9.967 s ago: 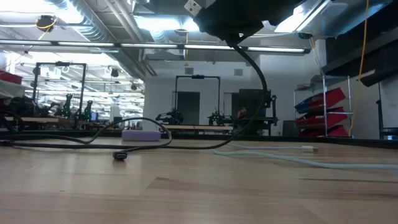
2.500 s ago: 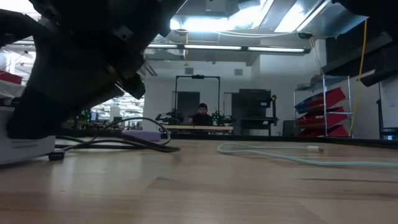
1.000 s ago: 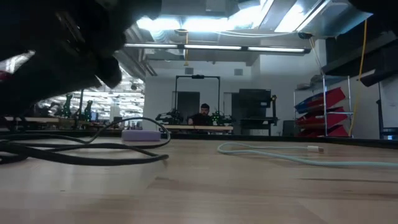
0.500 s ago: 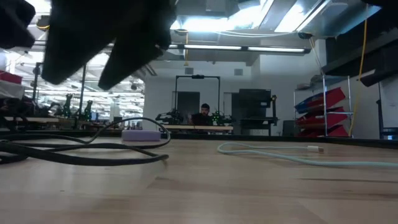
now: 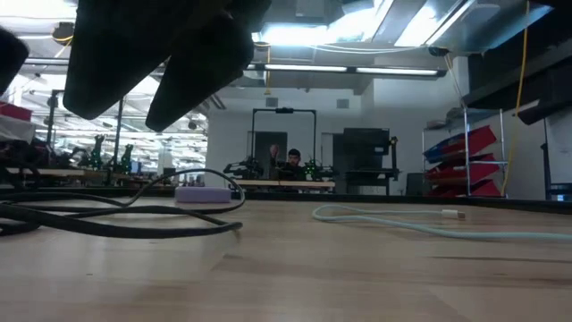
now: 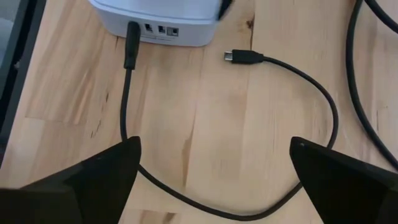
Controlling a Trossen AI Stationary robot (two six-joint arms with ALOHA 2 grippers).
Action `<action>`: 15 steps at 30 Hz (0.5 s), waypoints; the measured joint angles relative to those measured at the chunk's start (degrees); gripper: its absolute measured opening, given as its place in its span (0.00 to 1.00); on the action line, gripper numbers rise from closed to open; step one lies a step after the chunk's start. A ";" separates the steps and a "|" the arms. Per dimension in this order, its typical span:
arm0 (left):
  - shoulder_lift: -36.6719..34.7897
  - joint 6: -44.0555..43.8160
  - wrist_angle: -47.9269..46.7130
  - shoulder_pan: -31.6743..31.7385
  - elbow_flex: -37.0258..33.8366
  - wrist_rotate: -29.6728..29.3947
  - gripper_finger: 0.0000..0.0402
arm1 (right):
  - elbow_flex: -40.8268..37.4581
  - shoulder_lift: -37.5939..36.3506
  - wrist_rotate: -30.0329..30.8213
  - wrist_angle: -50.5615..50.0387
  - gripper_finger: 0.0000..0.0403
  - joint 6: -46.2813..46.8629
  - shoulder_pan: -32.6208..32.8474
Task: Insert USB
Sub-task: Insert the black usb cable into the purple outlet extension
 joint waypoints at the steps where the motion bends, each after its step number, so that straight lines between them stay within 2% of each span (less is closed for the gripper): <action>1: 0.76 0.63 0.95 -0.38 0.00 0.02 0.78 | 0.00 0.00 0.00 0.00 0.97 -0.06 0.00; 4: 2.06 0.92 2.00 -0.99 0.04 -0.12 0.78 | 0.00 0.00 -0.19 0.08 0.97 -0.09 -0.03; 12: 1.96 -10.79 -4.31 -3.43 0.27 -0.35 0.78 | 0.00 0.00 -1.05 0.79 0.97 -1.44 -0.02; 15: 1.17 -12.16 -4.10 -6.07 0.23 0.78 0.78 | -0.02 -0.01 -1.06 0.76 0.97 -1.66 -0.04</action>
